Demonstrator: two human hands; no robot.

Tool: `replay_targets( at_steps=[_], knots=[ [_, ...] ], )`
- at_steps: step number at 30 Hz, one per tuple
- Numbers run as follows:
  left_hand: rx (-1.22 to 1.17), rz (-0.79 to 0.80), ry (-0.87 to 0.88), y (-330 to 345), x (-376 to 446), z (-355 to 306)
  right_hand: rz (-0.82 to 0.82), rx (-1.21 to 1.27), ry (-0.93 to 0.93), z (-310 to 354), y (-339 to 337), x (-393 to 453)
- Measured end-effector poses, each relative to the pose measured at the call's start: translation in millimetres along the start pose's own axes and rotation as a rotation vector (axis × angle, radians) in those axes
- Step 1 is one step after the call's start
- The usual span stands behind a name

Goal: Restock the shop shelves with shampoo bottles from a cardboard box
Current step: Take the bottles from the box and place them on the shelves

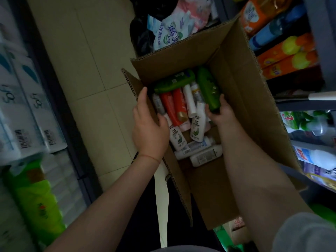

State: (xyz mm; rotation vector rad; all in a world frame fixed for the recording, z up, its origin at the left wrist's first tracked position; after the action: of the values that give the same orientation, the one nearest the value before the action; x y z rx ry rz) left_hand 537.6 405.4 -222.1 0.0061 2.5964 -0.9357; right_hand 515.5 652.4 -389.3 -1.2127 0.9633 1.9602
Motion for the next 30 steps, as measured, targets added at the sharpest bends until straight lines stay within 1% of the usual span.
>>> replay_targets(
  at_steps=[5,8,10,12,14,16,17,18,20,21,23,24,25,27,28,30],
  knots=[
    [-0.026,0.003,0.014,-7.3,-2.0,11.5,0.154,-0.059,0.048,-8.6,30.9,-29.6],
    [-0.072,0.02,-0.048,-19.7,-3.9,23.0,0.233,-0.09,0.07,-18.3,49.2,-67.1],
    [-0.137,0.075,-0.077,-27.6,-7.1,26.2,0.274,-0.061,0.092,-25.2,52.1,-105.2],
    [-0.231,0.165,-0.053,-29.4,-12.8,13.6,0.358,-0.04,0.111,-30.5,46.9,-150.6],
    [-0.245,0.222,-0.002,-26.0,-20.6,-15.7,0.447,-0.067,0.095,-32.1,36.2,-198.6],
    [-0.23,0.251,0.06,-23.1,-30.1,-57.2,0.576,-0.096,0.027,-26.5,28.6,-245.3],
    [-0.287,0.277,0.087,-22.7,-36.8,-83.2,0.647,-0.118,-0.019,-19.4,24.4,-267.1],
    [-0.397,0.33,0.088,-22.7,-45.1,-110.6,0.696,-0.153,-0.078,-10.2,19.2,-286.9],
    [-0.648,0.509,0.086,-21.2,-69.4,-169.7,0.752,-0.201,-0.211,12.6,6.2,-325.4],
    [-0.722,0.587,0.117,-19.5,-83.5,-199.6,0.765,-0.21,-0.279,25.9,-0.7,-345.8],
    [-0.786,0.687,0.214,-15.7,-114.1,-252.9,0.724,-0.277,-0.453,54.0,-18.1,-386.6],
    [-0.812,0.742,0.259,-13.2,-132.1,-277.5,0.645,-0.36,-0.587,69.9,-30.9,-405.9],
    [-0.819,0.811,0.309,-8.5,-149.9,-299.9,0.517,-0.475,-0.745,86.7,-46.0,-426.9],
    [-0.785,0.972,0.421,6.5,-187.2,-340.3,0.196,-0.728,-1.036,119.2,-79.2,-465.6],
    [-0.739,1.054,0.49,14.8,-207.8,-359.8,0.059,-0.808,-1.126,132.9,-97.3,-484.3],
    [-0.59,1.182,0.673,31.9,-254.0,-396.7,-0.129,-0.817,-1.233,154.4,-138.4,-519.4]
  ],
)
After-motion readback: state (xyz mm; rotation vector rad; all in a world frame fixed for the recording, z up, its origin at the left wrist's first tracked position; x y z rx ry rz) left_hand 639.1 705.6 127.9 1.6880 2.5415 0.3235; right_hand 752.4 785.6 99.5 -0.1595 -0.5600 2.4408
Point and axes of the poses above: each hand's wrist, its own x-axis towards the middle knuckle, its own y-axis out of the palm, z = x × y, the point moved 4 cm from there along x, towards the middle knuckle, and after that the axes turned 10 degrees about z, right-handed, at the moved point
